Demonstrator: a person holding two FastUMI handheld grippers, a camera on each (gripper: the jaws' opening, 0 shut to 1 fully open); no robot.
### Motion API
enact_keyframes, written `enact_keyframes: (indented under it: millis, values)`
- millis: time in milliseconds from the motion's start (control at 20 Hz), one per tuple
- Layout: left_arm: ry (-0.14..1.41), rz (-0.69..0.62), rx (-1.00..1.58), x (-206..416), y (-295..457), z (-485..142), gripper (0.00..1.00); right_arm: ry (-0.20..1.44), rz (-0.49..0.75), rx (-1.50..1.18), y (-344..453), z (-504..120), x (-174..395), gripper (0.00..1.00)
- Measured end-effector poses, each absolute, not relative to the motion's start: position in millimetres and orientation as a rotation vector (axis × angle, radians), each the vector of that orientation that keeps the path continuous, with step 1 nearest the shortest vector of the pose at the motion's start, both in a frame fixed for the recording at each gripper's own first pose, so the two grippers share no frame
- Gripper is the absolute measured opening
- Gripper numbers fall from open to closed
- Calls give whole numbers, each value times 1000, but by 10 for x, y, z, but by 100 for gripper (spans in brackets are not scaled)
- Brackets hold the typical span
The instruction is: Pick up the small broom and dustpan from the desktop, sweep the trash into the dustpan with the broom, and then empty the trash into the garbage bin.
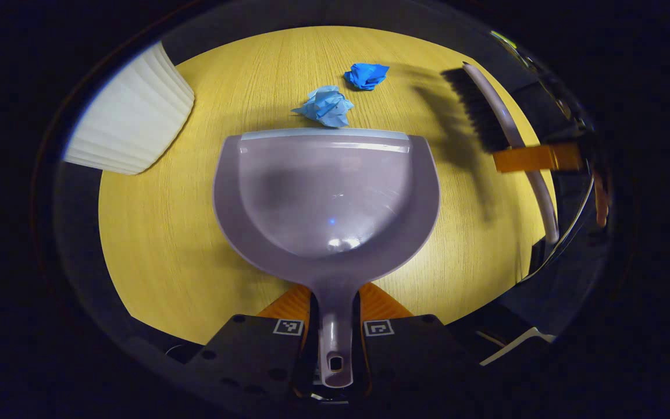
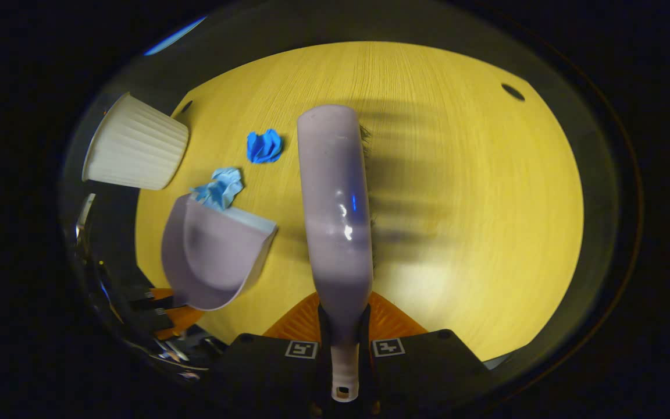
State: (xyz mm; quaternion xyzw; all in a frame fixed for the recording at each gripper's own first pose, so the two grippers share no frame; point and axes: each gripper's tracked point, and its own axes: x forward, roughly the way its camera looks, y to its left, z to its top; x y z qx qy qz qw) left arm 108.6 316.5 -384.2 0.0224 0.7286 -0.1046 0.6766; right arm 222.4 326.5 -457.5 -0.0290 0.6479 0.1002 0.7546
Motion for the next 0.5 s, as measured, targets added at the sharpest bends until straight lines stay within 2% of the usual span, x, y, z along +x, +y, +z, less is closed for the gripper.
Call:
enact_keyframes:
  millis: [150,250,350,400,500]
  values:
    - [1642,-277,136,1145,3309,-3820,21,1408,299,-218,3352,-4562,2867,19]
    - [1655,-291,177,1184,3389,-3885,22,1425,403,-372,3549,-4658,3141,19]
    - [1682,-286,221,1161,3472,-3951,24,1434,479,-473,3771,-4765,3331,20]
    - [1684,-289,234,1167,3470,-3937,21,1447,503,-474,3890,-4837,3370,19]
    - [1672,-303,274,1191,3491,-3952,21,1514,581,-528,4027,-4953,3241,19]
